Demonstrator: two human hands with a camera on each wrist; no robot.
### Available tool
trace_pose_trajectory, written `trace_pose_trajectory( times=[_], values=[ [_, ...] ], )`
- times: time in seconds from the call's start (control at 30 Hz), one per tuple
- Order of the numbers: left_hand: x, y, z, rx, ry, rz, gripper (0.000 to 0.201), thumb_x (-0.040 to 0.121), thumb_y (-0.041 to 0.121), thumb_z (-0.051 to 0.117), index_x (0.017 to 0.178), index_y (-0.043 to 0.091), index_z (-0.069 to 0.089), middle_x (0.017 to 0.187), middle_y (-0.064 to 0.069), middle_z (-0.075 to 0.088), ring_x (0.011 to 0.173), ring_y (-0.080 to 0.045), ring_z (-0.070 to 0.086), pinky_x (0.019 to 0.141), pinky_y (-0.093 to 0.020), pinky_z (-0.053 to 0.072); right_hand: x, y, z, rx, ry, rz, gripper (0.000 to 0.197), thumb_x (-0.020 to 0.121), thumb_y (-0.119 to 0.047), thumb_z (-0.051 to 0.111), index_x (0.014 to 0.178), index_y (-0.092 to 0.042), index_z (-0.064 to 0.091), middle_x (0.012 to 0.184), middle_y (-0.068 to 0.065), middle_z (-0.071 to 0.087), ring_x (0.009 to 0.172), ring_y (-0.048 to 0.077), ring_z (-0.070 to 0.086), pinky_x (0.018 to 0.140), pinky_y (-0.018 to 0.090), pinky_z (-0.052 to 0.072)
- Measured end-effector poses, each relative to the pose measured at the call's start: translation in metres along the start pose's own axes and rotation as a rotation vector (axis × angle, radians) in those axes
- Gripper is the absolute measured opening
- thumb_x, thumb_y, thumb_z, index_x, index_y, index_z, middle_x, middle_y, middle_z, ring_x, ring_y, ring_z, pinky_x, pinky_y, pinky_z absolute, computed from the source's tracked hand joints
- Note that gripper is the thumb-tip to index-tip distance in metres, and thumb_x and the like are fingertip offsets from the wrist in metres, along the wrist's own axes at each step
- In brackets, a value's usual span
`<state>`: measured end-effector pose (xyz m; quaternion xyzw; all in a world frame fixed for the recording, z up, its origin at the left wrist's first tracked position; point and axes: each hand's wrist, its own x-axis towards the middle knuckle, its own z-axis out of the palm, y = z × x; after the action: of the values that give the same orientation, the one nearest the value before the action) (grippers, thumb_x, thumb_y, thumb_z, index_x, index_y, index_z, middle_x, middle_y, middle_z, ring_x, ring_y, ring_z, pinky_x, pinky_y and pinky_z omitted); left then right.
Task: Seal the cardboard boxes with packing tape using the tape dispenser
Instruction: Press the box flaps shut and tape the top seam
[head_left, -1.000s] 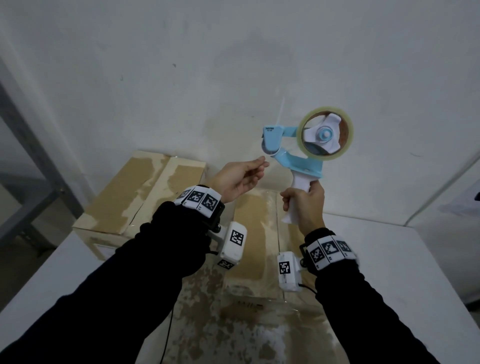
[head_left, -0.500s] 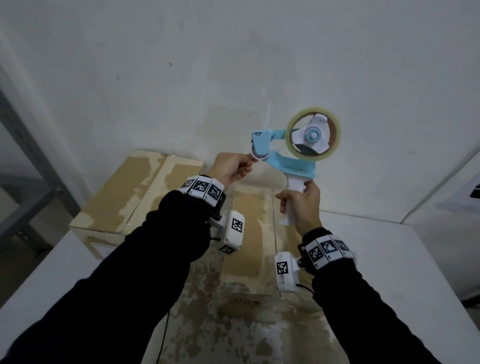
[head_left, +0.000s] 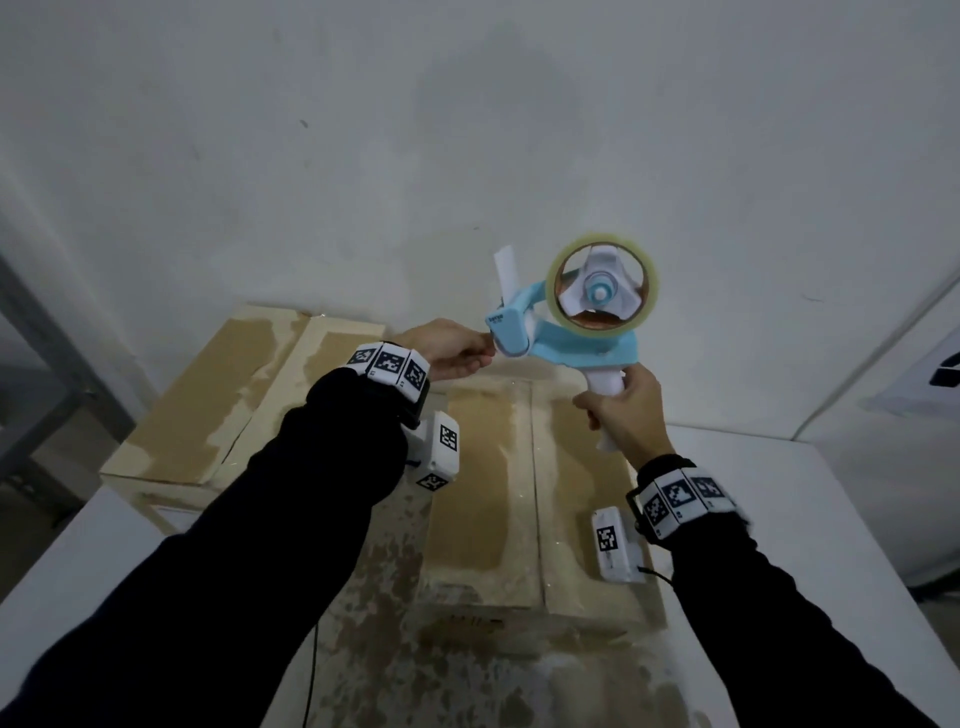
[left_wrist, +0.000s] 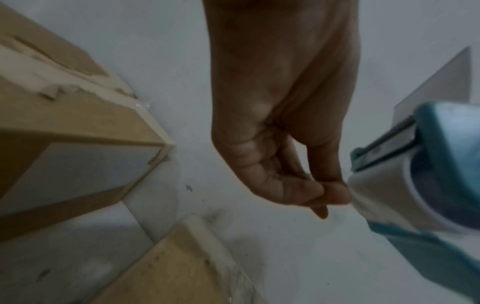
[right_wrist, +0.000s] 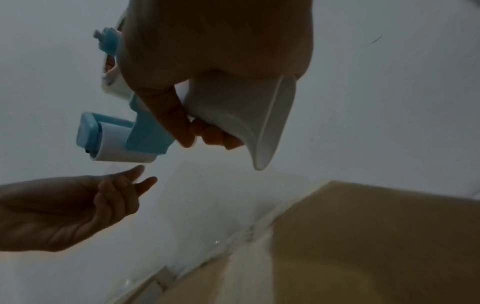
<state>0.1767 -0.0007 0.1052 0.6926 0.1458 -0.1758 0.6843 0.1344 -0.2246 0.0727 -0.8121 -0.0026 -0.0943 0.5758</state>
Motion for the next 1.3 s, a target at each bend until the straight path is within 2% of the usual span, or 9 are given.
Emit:
trace_pose_trajectory(
  times=[0.13, 0.4, 0.57, 0.7, 0.77, 0.93, 1.07, 1.17, 1.3],
  values=[
    [0.015, -0.008, 0.012, -0.003, -0.043, -0.093, 0.014, 0.091, 0.007, 0.056, 0.078, 0.003, 0.061, 0.049, 0.000, 0.065, 0.040, -0.002, 0.057, 0.046, -0.011, 0.050, 0.020, 0.014, -0.011, -0.076, -0.045, 0.022, 0.023, 0.075, -0.018, 0.079, 0.066, -0.009, 0.060, 0.051, 0.006, 0.057, 0.040, 0.013, 0.050, 0.043, 0.026, 0.046],
    [0.059, -0.019, 0.031, 0.167, 0.216, 0.006, 0.016, 0.084, -0.004, 0.059, 0.068, -0.003, 0.061, 0.034, -0.001, 0.056, 0.030, -0.005, 0.054, 0.036, -0.015, 0.045, 0.068, 0.036, -0.011, -0.285, -0.130, 0.013, 0.029, 0.070, -0.014, 0.075, 0.051, -0.016, 0.053, 0.045, 0.001, 0.053, 0.043, 0.019, 0.051, 0.047, 0.030, 0.044],
    [0.081, -0.029, 0.030, 0.368, 0.299, 0.102, 0.015, 0.082, -0.004, 0.059, 0.091, -0.009, 0.069, 0.075, -0.020, 0.067, 0.035, -0.004, 0.054, 0.055, -0.022, 0.052, 0.094, 0.049, -0.008, -0.370, -0.186, -0.021, 0.029, 0.069, -0.019, 0.076, 0.051, -0.018, 0.054, 0.048, 0.001, 0.055, 0.050, 0.022, 0.055, 0.050, 0.031, 0.044],
    [0.086, -0.030, 0.030, 0.426, 0.335, 0.126, 0.016, 0.086, -0.001, 0.057, 0.092, -0.009, 0.069, 0.075, -0.018, 0.065, 0.031, -0.001, 0.052, 0.043, -0.014, 0.048, 0.108, 0.055, -0.007, -0.404, -0.228, -0.054, 0.029, 0.067, -0.020, 0.076, 0.052, -0.010, 0.054, 0.051, 0.009, 0.057, 0.052, 0.025, 0.054, 0.052, 0.038, 0.048],
    [0.086, -0.026, 0.027, 0.398, 0.304, 0.129, 0.018, 0.087, -0.003, 0.053, 0.095, -0.011, 0.068, 0.072, -0.016, 0.063, 0.030, 0.001, 0.051, 0.039, -0.011, 0.046, 0.114, 0.055, -0.009, -0.399, -0.248, -0.067, 0.032, 0.065, -0.021, 0.076, 0.049, -0.014, 0.050, 0.048, 0.006, 0.053, 0.050, 0.022, 0.051, 0.050, 0.036, 0.045],
    [0.082, -0.019, 0.023, 0.135, 0.201, 0.020, 0.014, 0.083, -0.004, 0.060, 0.094, -0.007, 0.068, 0.043, 0.002, 0.062, 0.037, -0.001, 0.056, 0.044, -0.012, 0.049, 0.127, 0.052, -0.017, -0.309, -0.267, -0.048, 0.029, 0.067, -0.012, 0.076, 0.052, -0.001, 0.053, 0.047, 0.006, 0.050, 0.043, 0.015, 0.045, 0.047, 0.029, 0.038],
    [0.082, -0.019, 0.026, 0.025, 0.210, -0.051, 0.005, 0.081, 0.000, 0.065, 0.079, 0.000, 0.069, 0.044, 0.001, 0.063, 0.038, -0.002, 0.056, 0.046, -0.013, 0.049, 0.131, 0.054, -0.018, -0.328, -0.256, -0.058, 0.029, 0.068, -0.009, 0.076, 0.054, 0.004, 0.054, 0.046, 0.006, 0.050, 0.044, 0.019, 0.044, 0.046, 0.027, 0.037],
    [0.082, -0.020, 0.024, -0.018, 0.203, -0.079, 0.012, 0.082, 0.002, 0.065, 0.070, 0.004, 0.066, 0.043, 0.002, 0.062, 0.037, -0.001, 0.056, 0.046, -0.012, 0.048, 0.129, 0.059, -0.019, -0.302, -0.263, -0.027, 0.028, 0.069, -0.005, 0.073, 0.049, -0.011, 0.054, 0.034, -0.007, 0.049, 0.033, 0.008, 0.045, 0.039, 0.022, 0.038],
    [0.079, -0.020, 0.023, -0.023, 0.185, -0.113, 0.010, 0.083, 0.003, 0.064, 0.073, 0.003, 0.066, 0.044, 0.003, 0.062, 0.038, -0.001, 0.055, 0.046, -0.011, 0.047, 0.130, 0.060, -0.024, -0.296, -0.286, -0.020, 0.033, 0.069, -0.003, 0.072, 0.046, -0.012, 0.051, 0.031, -0.007, 0.048, 0.031, 0.007, 0.044, 0.038, 0.021, 0.037]
  ],
)
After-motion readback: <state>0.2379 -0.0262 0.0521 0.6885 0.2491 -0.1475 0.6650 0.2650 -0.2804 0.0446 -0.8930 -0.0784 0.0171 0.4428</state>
